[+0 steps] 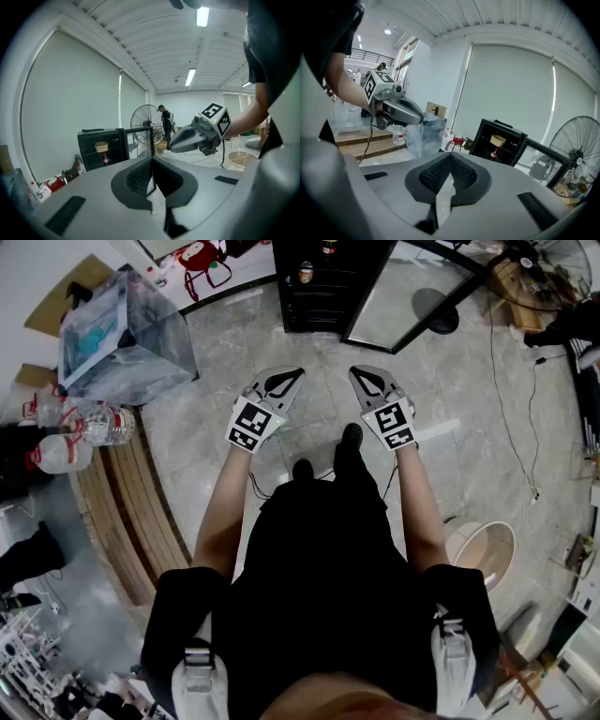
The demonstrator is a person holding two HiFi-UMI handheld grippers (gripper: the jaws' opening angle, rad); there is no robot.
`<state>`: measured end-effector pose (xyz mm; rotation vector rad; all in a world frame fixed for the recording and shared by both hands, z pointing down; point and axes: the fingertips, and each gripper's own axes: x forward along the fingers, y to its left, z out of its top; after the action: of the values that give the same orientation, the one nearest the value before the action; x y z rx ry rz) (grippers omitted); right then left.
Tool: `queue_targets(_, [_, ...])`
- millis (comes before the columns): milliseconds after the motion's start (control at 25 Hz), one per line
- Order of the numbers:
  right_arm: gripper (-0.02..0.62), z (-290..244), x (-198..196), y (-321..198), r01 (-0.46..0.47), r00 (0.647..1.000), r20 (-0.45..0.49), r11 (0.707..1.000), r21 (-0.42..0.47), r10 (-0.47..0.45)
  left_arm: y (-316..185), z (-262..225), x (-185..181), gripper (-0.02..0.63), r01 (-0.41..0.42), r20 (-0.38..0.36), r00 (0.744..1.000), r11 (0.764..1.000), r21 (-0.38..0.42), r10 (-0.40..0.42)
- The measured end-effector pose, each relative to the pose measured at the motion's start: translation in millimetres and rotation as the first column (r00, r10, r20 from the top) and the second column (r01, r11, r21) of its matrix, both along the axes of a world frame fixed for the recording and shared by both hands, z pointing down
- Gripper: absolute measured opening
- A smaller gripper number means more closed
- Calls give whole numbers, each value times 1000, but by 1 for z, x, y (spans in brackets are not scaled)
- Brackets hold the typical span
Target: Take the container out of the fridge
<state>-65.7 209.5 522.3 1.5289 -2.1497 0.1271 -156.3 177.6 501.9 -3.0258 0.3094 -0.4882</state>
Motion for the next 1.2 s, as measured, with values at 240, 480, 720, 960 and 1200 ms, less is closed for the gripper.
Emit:
queue_targets(240, [-2,2,5,23,-7,1000,14,1000,-8,7,22,3,1,18,0,15,1000,1000,1,0])
queue_targets(480, [-2,4,11,36,-50,998,38,999,-8,50,27,3,1,18,-12,23,1000,1000,6,12])
queue_targets(720, [-2,11,19,40,-94,994,50,995,-18,94,21,5,2,18,-22,28,999,1000,6,21])
queue_targets(960, [-2,21,35,32,-103,993,52,994,-30,104,6,11,13,18,-6,43,999,1000,6,6])
queue_targets(1200, [-2,24,64,8,-92,993,74,995,-36,95,-16,8,41,18,3,53,999,1000,5,-3])
